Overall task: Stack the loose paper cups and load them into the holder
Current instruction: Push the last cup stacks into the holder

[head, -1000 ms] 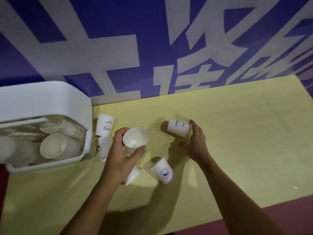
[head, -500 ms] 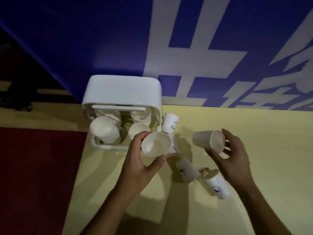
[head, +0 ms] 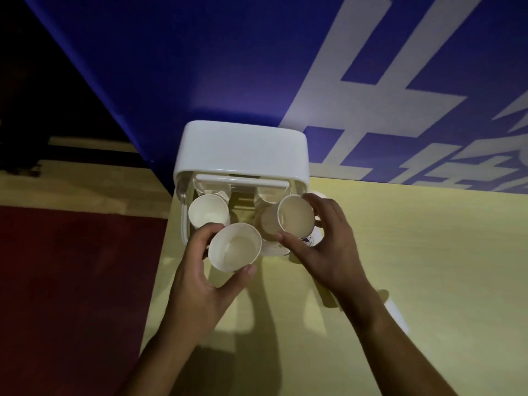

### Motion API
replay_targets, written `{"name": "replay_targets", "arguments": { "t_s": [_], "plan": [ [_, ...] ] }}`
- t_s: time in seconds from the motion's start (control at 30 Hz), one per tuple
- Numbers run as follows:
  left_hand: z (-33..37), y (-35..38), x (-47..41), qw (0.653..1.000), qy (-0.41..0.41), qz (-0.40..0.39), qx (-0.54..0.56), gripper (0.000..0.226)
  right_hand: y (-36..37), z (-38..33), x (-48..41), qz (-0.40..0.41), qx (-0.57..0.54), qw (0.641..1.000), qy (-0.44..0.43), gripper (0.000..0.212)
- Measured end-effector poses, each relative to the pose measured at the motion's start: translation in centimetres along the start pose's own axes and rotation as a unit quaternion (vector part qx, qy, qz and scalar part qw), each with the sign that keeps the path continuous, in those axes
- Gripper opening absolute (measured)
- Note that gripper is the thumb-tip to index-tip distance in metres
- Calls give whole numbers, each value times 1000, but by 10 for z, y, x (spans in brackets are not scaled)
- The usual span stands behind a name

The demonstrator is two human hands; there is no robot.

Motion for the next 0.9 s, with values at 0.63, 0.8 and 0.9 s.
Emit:
{"name": "replay_targets", "arguments": {
  "t_s": [0.63,0.8,0.9],
  "plan": [
    [-21,8,-17,999,-35,-2,38,71,55,41,-4,20,14,997,71,57],
    [0,19,-33,999,-37,-15,29,71,32,4,12,18,-168,984,60,39],
    [12,32,-47,999,-29,-40,21,74,21,-6,11,17,-201,978,47,33]
  ]
}}
Point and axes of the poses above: each hand's wrist, its own x-axis away from the middle knuckle, its own y-axis out of the palm, z = x × y, the point moved 10 cm from there along -x, towards the middle knuckle, and after that the axes turned 12 degrees about -z, right-handed, at the moved point
